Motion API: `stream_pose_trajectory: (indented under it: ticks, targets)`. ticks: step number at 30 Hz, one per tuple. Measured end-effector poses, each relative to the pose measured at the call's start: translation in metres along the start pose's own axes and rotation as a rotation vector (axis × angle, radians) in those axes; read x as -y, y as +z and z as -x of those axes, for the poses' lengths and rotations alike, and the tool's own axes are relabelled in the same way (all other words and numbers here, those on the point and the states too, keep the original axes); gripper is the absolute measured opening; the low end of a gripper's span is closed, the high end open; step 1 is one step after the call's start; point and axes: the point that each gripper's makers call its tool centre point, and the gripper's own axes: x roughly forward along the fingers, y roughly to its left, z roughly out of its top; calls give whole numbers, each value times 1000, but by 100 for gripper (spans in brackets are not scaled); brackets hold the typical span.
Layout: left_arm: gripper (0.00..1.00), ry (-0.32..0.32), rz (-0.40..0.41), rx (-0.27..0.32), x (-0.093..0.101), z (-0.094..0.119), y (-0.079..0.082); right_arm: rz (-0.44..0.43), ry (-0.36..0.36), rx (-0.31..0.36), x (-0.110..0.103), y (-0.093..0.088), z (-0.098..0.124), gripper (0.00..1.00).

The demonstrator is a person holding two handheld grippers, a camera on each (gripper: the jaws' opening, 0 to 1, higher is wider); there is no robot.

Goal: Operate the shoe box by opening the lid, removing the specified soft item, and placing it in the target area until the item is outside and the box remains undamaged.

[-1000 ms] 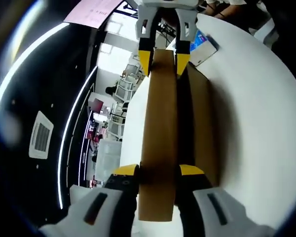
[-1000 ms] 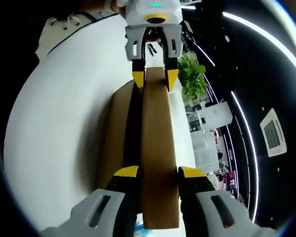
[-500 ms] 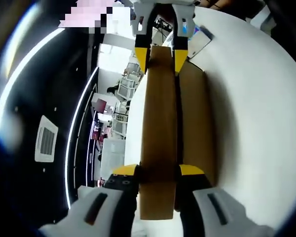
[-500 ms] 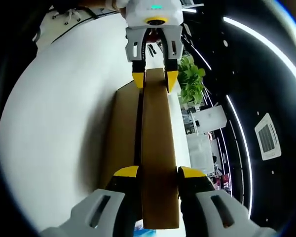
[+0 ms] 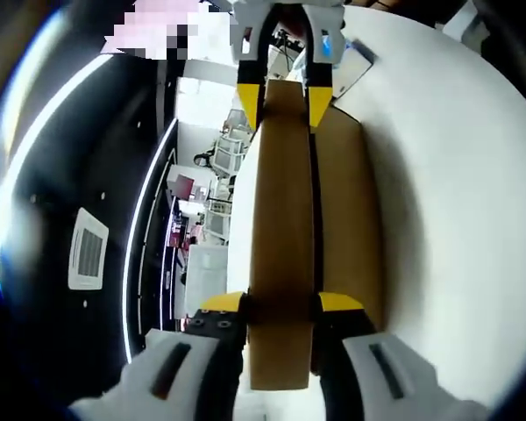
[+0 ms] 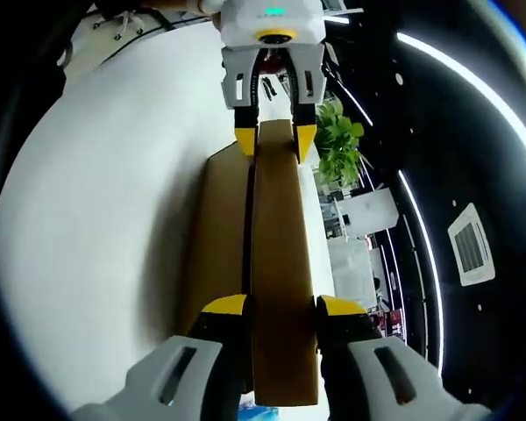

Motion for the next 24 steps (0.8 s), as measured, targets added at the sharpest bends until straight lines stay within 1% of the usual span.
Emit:
stream_pose_trajectory:
  ticks: [7, 11, 14, 16, 20, 24]
  targets:
    - [30, 1, -2, -17, 1, 2, 1, 11, 5, 5, -1, 2, 0, 29]
    - [33, -4, -17, -6, 2, 7, 6, -3, 24, 14, -1, 4, -1, 29]
    - [33, 3, -20, -9, 1, 6, 5, -2, 28, 20, -2, 6, -2, 29]
    - [31, 14, -44, -35, 2, 4, -1, -3, 29, 24, -6, 7, -1, 29]
    - [29, 20, -44, -33, 4, 4, -1, 5, 33, 19, -12, 6, 1, 29]
    - [29, 31, -53, -39, 5, 4, 0, 6, 31, 12, -12, 5, 0, 30]
